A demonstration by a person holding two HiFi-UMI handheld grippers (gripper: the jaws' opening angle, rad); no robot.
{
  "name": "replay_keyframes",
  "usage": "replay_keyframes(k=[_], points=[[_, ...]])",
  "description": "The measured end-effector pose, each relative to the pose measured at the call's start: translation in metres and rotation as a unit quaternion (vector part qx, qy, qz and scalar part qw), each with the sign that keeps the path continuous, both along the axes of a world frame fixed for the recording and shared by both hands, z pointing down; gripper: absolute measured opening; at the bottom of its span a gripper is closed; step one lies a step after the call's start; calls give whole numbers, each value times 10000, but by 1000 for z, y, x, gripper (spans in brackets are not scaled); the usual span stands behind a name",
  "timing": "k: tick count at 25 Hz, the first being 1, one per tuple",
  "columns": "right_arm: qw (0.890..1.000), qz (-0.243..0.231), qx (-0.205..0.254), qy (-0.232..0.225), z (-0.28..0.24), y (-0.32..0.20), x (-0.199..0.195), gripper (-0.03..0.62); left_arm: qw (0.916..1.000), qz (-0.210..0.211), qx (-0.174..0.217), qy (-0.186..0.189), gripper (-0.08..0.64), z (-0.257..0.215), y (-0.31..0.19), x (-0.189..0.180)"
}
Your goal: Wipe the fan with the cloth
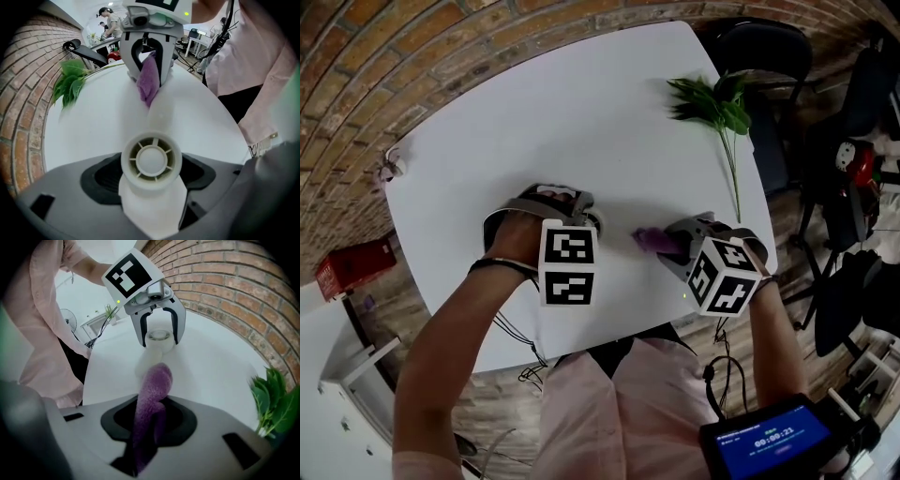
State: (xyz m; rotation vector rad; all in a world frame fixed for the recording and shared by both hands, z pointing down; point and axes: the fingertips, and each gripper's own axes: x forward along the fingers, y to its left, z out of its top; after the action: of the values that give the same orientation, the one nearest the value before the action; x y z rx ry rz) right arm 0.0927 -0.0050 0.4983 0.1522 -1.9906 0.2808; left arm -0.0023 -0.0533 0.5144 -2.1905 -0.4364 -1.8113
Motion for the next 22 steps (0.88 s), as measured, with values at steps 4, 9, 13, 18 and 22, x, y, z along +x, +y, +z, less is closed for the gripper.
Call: replay_keyframes(k=[4, 9, 13, 18, 22], points=[[9991, 420, -46, -45, 0, 14, 2, 77, 10000, -17, 25, -43, 368, 1, 0, -1], [9933, 1140, -134, -163, 1, 40, -9, 77, 9999, -55, 53, -91, 368, 2, -2, -2], [9865, 1573, -215, -407, 2, 59, -30, 78, 9998, -184, 44, -112, 368, 3, -3, -3], [9692, 2230, -203, -1027, -11, 72, -58, 81, 9962, -817, -201, 214, 375, -2, -4, -11], [9494, 2796, -33, -1428, -28, 72, -58, 83, 9803, -1663, -120, 1059, 385, -46, -5, -19]])
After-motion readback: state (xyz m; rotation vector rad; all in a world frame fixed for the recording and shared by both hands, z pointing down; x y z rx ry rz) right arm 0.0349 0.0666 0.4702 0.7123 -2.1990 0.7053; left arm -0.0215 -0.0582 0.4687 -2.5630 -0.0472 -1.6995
